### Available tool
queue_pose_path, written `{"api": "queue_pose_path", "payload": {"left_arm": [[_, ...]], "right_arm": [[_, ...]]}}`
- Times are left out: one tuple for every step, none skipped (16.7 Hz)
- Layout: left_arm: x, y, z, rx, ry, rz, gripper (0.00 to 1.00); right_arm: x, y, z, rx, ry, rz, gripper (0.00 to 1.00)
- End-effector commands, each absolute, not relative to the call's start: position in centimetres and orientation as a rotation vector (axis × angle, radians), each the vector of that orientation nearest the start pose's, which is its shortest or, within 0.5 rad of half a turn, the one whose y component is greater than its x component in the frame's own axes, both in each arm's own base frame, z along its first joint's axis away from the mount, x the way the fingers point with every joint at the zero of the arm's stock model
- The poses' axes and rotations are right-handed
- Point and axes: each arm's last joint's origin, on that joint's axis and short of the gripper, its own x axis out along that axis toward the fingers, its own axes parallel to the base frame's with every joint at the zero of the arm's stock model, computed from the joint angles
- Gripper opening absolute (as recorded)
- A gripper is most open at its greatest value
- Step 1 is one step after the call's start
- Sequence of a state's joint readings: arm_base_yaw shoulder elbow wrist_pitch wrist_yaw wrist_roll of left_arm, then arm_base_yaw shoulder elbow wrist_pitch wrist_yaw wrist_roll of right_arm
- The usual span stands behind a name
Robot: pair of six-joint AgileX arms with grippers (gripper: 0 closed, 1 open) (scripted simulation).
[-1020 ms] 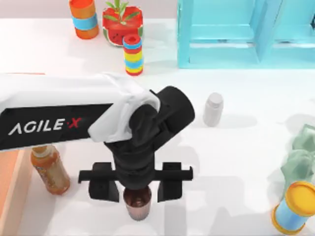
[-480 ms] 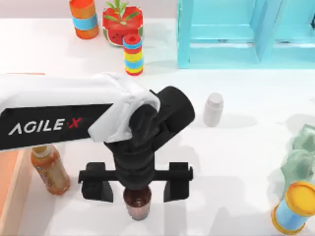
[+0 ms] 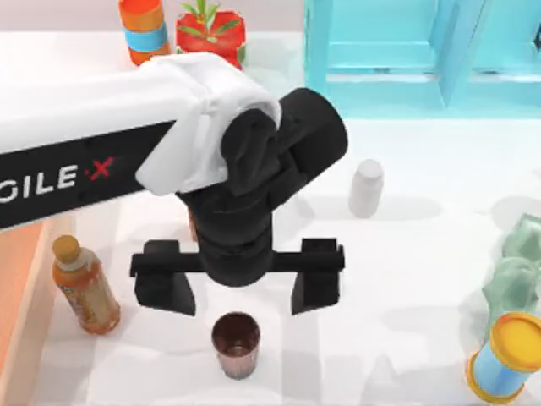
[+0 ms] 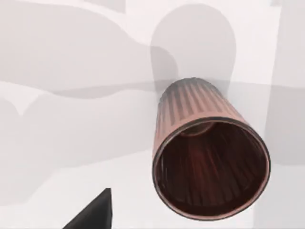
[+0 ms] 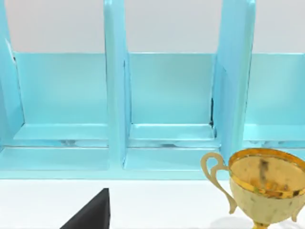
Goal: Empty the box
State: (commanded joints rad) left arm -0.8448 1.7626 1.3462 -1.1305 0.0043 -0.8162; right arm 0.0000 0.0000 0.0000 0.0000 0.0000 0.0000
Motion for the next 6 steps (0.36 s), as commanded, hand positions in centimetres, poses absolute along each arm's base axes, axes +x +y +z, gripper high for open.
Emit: {"api": "queue_pose_path", "payload": {"left_arm": [[21.9,-24.2,22.7,0.004,1.558,-0.034,1.0],[21.8,-24.1,23.7,0.006,1.561,-0.029,1.0],[21.7,-23.9,24.5,0.01,1.565,-0.023,1.0],[21.7,-23.8,25.1,0.012,1.568,-0.018,1.0],[21.6,-23.7,25.4,0.015,1.572,-0.015,1.0],[21.6,-23.7,25.5,0.016,1.573,-0.013,1.0]], "right_arm": [[10.6,-0.1,16.0,0.0,0.0,0.0,1.0],[10.6,-0.1,16.0,0.0,0.0,0.0,1.0],[10.6,-0.1,16.0,0.0,0.0,0.0,1.0],[10.6,-0.1,16.0,0.0,0.0,0.0,1.0],[10.6,-0.1,16.0,0.0,0.0,0.0,1.0],[10.6,-0.1,16.0,0.0,0.0,0.0,1.0]]}}
